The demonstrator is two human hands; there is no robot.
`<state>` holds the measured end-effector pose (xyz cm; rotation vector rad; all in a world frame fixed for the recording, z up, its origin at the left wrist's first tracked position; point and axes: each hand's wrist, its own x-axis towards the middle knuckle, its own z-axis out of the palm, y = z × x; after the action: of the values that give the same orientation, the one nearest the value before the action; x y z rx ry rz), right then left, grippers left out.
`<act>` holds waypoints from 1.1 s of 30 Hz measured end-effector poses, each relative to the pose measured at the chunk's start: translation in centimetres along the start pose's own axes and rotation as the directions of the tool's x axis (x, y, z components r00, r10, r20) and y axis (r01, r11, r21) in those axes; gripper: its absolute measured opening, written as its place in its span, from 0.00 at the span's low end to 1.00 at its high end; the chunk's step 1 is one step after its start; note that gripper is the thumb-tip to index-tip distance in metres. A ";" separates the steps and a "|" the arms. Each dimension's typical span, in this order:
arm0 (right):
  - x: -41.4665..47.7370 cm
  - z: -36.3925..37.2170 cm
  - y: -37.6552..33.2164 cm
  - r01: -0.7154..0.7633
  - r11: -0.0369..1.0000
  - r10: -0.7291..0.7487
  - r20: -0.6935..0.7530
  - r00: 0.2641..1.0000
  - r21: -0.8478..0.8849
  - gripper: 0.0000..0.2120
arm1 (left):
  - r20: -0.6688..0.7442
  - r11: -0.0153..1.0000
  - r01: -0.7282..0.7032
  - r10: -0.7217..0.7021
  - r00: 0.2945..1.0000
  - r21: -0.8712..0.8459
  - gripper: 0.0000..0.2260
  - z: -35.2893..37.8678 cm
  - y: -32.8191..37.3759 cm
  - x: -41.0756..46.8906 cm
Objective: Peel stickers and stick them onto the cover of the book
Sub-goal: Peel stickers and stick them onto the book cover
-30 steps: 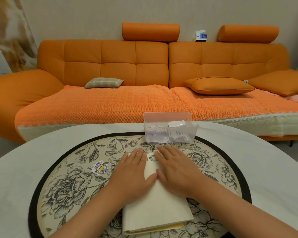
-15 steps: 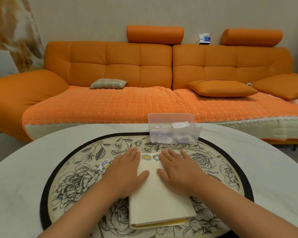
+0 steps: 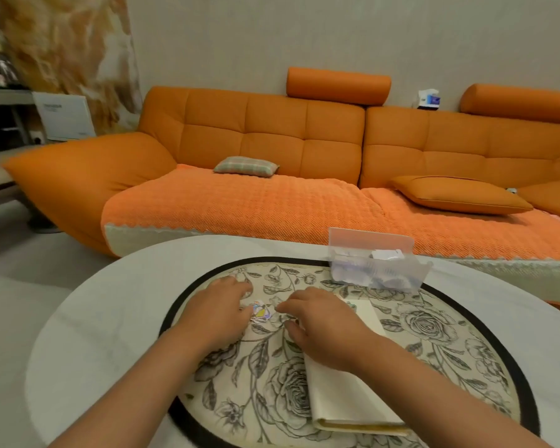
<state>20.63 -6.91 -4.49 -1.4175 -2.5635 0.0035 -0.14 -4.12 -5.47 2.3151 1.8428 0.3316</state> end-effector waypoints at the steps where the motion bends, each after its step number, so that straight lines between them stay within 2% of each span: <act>1: 0.8 0.4 -0.4 0.013 0.999 -0.012 0.024 1.000 -0.035 0.18 | 0.012 1.000 0.002 -0.002 1.000 0.000 0.22 0.2 -0.5 -0.1; 4: 3.1 1.4 -1.3 -0.002 0.992 0.014 0.093 0.996 -0.124 0.18 | 0.044 1.000 -0.014 0.014 0.999 -0.004 0.23 0.6 -1.8 -0.1; 10: 6.0 2.6 -1.9 -0.100 0.968 0.134 0.138 0.981 -0.231 0.22 | 0.014 0.995 -0.091 0.091 0.996 -0.029 0.23 1.5 -2.2 0.0; 15: 6.6 1.8 -1.7 -0.280 0.960 0.273 0.157 0.949 0.018 0.16 | 0.025 0.985 -0.157 0.159 0.987 -0.074 0.27 2.2 -1.8 0.4; 19: 6.3 1.3 -1.0 -0.309 0.951 0.299 0.164 0.940 0.033 0.11 | 0.022 0.973 -0.167 0.172 0.985 -0.160 0.26 2.4 -1.2 0.7; 22: 5.8 0.9 -0.4 -0.319 0.941 0.302 0.150 0.942 0.111 0.09 | -0.010 0.961 -0.152 0.154 0.988 -0.232 0.24 2.5 -0.9 0.9; 27: 5.3 0.5 0.5 -0.365 0.887 0.336 0.146 0.930 0.282 0.21 | -0.016 0.936 -0.115 0.116 0.993 -0.333 0.28 2.7 -0.6 0.9; 30: 5.0 0.2 0.9 -0.358 0.892 0.330 0.142 0.933 0.275 0.15 | 0.008 0.936 -0.104 0.113 0.994 -0.335 0.29 2.3 -0.3 0.7; 33: 4.8 -0.2 1.1 -0.336 0.878 0.310 0.130 0.942 0.341 0.07 | -0.067 0.950 -0.148 0.134 0.989 -0.274 0.23 1.6 0.1 0.7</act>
<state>19.13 -2.36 -3.51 -1.6916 -2.1888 0.5567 0.58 -3.44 -6.97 2.2621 1.5364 0.6280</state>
